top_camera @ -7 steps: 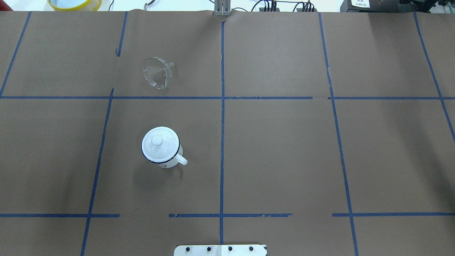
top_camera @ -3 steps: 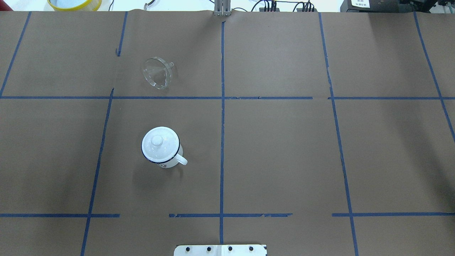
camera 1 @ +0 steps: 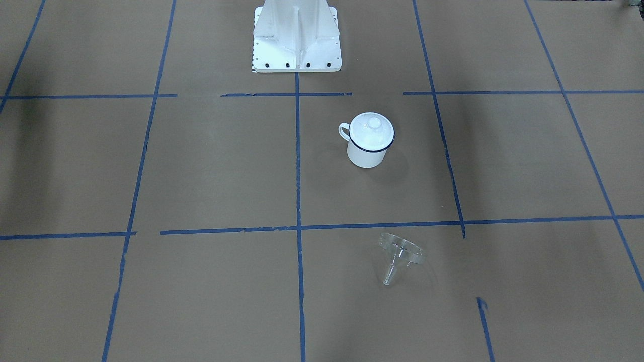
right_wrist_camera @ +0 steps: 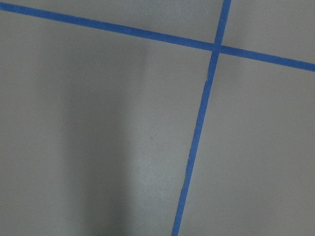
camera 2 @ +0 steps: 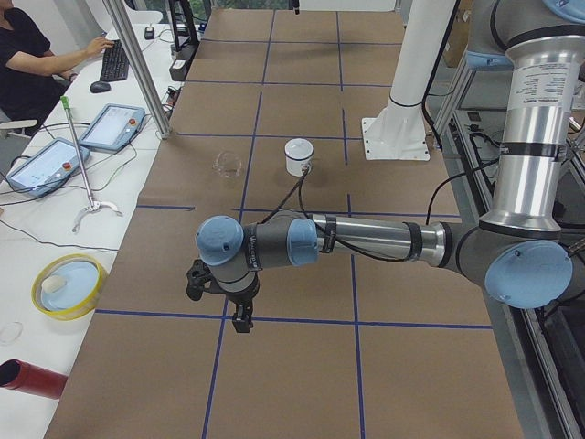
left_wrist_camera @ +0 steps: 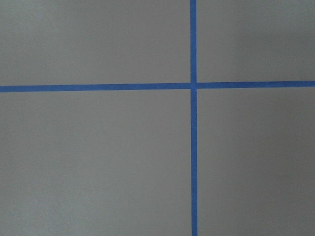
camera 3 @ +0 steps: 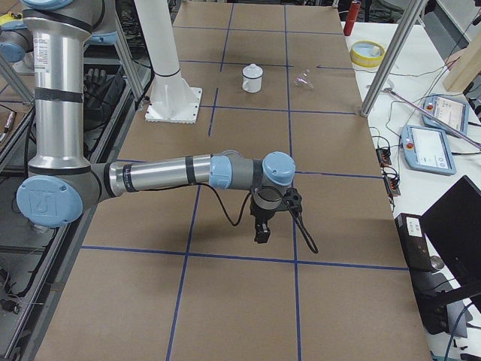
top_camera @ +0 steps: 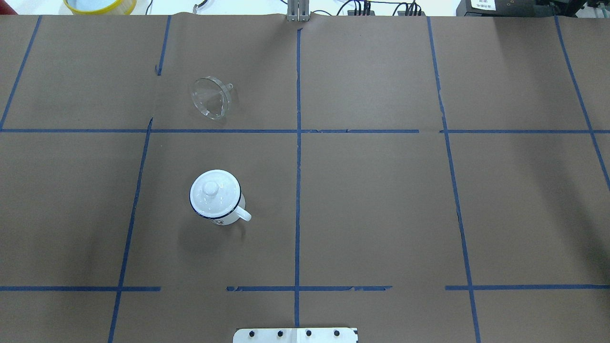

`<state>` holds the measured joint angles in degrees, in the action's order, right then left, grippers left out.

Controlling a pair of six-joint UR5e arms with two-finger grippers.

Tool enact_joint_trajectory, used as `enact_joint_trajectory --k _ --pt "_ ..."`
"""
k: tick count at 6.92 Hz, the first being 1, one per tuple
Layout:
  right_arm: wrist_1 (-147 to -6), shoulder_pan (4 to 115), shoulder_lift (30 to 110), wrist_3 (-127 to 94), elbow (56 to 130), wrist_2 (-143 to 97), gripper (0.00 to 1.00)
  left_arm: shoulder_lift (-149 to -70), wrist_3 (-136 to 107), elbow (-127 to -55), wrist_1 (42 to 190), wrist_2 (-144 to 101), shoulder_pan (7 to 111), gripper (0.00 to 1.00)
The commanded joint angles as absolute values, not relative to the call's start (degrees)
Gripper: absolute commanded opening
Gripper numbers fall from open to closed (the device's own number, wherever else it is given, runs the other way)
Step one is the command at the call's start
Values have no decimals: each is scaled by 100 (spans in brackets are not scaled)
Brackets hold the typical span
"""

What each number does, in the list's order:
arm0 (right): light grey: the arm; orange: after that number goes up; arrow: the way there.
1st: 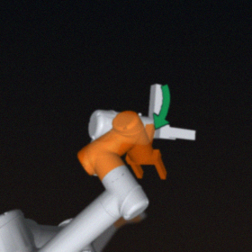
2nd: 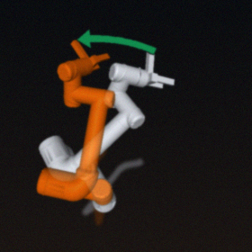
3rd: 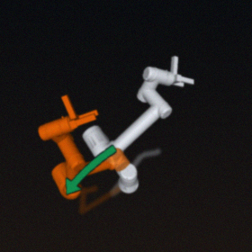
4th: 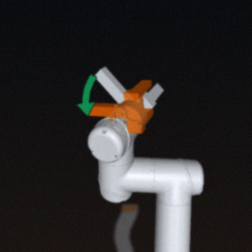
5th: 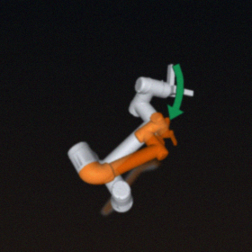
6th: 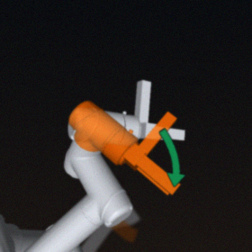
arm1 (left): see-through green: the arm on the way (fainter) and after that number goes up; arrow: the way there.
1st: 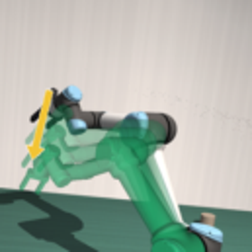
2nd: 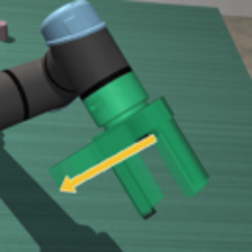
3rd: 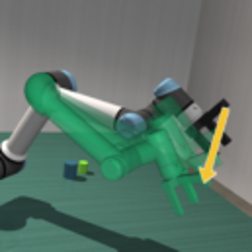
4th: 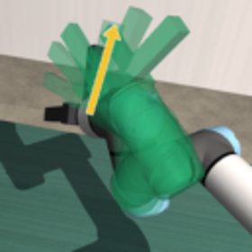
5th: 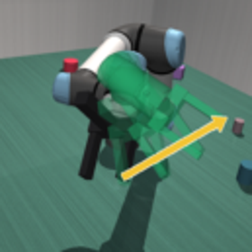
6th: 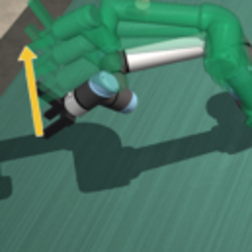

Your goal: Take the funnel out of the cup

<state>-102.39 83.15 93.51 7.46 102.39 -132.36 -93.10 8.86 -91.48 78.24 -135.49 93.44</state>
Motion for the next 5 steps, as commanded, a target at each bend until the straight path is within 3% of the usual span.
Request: enact_joint_trajectory --k 1,5 --pt "-10239 8314 9352 747 10239 -13236 100 -9325 896 -9123 7831 -13544 9351 100" --pt "-10239 8314 9352 747 10239 -13236 100 -9308 896 -9071 7831 -13544 9360 100"
